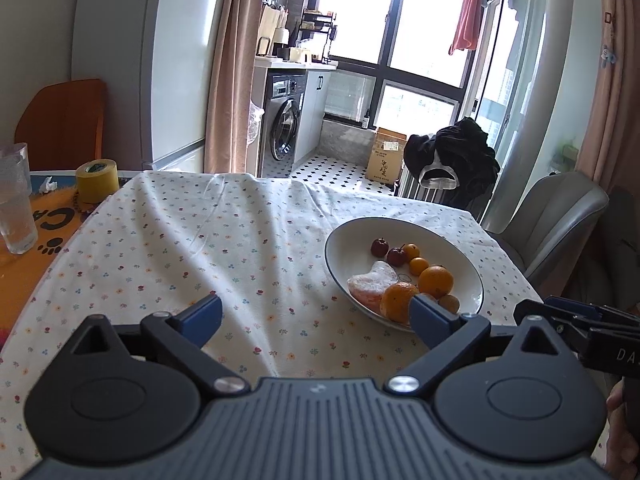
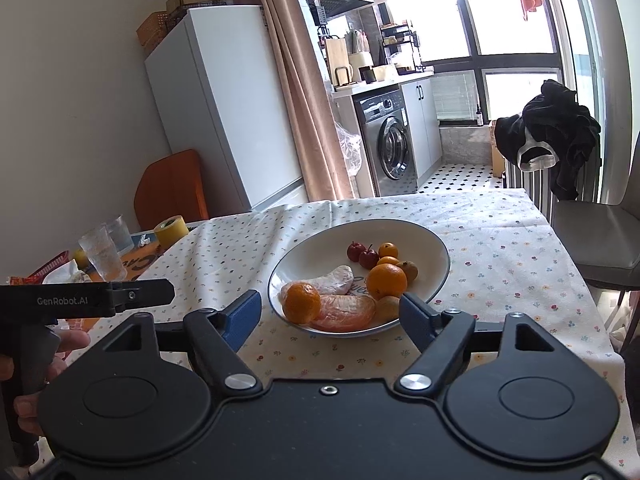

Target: Organize fruits

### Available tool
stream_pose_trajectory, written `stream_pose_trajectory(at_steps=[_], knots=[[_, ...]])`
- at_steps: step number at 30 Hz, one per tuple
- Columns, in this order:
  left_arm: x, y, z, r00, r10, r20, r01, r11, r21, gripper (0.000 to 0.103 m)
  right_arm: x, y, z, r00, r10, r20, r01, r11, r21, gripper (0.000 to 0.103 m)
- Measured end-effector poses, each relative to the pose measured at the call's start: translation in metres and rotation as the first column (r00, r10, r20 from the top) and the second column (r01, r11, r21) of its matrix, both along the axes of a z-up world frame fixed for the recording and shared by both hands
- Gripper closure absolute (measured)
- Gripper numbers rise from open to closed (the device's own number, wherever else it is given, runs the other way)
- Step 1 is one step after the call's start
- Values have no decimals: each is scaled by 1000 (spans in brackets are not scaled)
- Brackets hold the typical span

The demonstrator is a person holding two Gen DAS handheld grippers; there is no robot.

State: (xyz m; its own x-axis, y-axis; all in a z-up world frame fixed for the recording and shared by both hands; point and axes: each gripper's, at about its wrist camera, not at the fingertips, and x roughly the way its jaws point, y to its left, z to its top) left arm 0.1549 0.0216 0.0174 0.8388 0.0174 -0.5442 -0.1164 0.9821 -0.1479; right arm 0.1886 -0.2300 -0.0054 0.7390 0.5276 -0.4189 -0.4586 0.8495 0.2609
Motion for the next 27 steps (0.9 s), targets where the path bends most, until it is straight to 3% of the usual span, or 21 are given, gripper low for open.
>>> stream_pose_trajectory(at_steps=[15,27], knots=[[-52,-3,14,1000,21,2,-21,999,30,0,-44,-6,17,999,17,27,-17,1000,-8,0],[-88,-7,18,1000,15,-10,-14,998,68,0,-73,-13,29,999,30,12,-30,999,-17,0]])
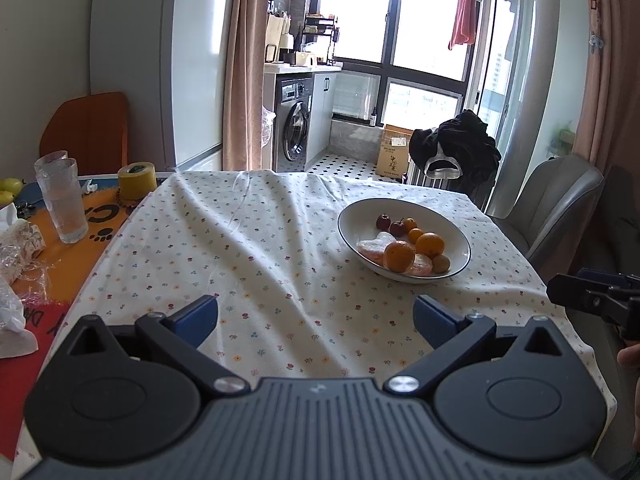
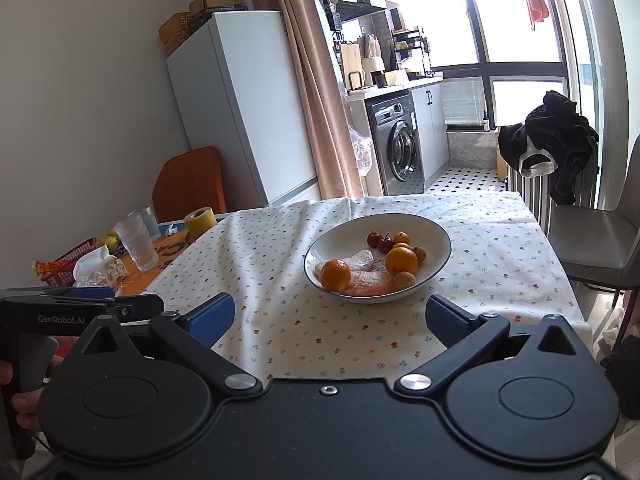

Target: Organize fruits

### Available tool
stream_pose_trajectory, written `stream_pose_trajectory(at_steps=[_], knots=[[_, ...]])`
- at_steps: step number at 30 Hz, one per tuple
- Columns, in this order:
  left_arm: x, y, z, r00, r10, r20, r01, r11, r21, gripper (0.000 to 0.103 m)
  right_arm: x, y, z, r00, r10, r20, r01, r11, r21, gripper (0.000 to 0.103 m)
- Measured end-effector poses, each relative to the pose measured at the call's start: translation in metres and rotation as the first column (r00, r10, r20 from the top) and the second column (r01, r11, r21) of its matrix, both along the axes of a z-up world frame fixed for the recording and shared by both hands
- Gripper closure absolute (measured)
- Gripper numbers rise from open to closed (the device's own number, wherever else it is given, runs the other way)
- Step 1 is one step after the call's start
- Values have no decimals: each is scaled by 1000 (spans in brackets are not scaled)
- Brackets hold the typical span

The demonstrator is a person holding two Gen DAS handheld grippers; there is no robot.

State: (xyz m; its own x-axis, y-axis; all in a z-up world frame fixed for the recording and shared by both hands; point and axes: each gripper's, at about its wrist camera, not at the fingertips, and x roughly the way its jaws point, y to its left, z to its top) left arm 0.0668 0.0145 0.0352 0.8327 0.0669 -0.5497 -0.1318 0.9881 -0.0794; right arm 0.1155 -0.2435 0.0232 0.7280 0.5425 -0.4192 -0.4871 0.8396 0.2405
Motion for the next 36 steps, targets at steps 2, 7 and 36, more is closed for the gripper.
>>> stream_pose_trajectory(at_steps=[2,7,36], knots=[[-6,1,0,1000,1,-2,-1,1000,0,0,-5,0,1,1000,6,0,-6,1000,-7,0],[-19,3,1,1000,13,-5,-13,1000,8,0,-16,0,2,999,32,-4,-32,999,-11,0],[-34,4,0,1000,9,-4,-9,1000,4,0,-23,3,0,998,56,-12,-56,998,-21,0]])
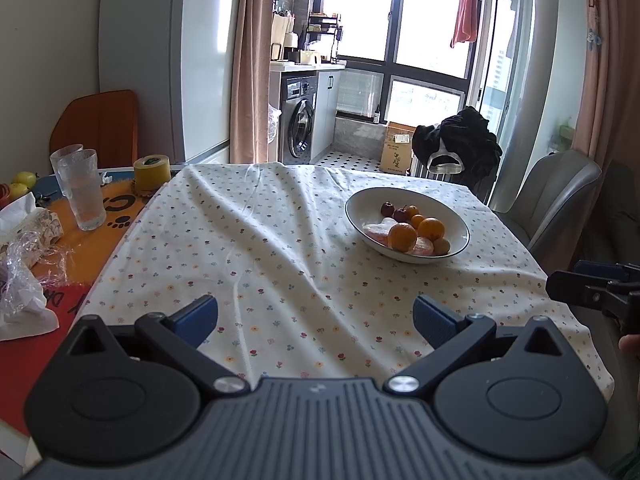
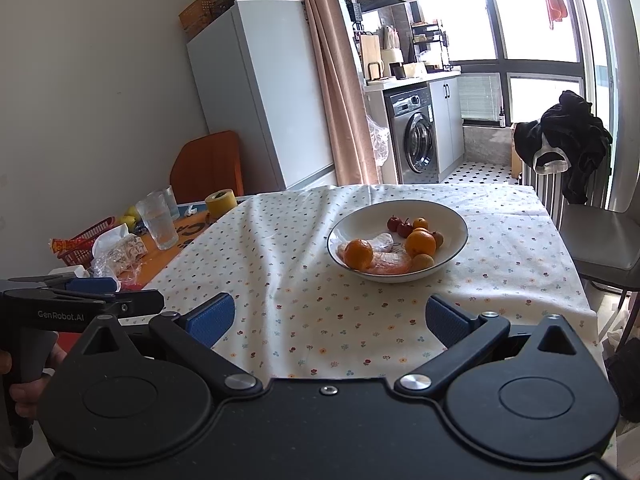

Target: Organize fruits

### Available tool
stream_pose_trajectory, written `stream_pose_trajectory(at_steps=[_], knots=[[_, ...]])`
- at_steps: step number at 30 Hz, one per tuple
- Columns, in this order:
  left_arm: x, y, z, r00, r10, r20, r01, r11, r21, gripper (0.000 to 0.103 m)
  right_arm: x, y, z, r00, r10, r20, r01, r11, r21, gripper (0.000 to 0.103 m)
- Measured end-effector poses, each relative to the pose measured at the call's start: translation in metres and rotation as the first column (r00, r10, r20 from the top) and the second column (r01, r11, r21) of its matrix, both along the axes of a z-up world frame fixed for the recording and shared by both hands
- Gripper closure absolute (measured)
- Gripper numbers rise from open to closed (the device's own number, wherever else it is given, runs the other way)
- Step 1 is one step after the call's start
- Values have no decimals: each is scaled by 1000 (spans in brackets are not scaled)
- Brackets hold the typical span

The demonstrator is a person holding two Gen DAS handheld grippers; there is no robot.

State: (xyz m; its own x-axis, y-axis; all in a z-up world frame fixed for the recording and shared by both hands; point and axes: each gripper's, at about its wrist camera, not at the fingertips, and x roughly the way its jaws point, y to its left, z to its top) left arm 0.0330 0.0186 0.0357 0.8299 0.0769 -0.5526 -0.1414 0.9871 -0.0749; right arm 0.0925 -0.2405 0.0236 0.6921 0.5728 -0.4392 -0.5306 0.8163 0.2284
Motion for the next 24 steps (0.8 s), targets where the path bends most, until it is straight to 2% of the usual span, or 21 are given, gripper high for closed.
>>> stream_pose_trajectory(at_steps=[24], knots=[[-1,0,0,1000,2,0,-2,1000,-2,0,0,0,-1,1000,-2,7,2,1000,-6,0]])
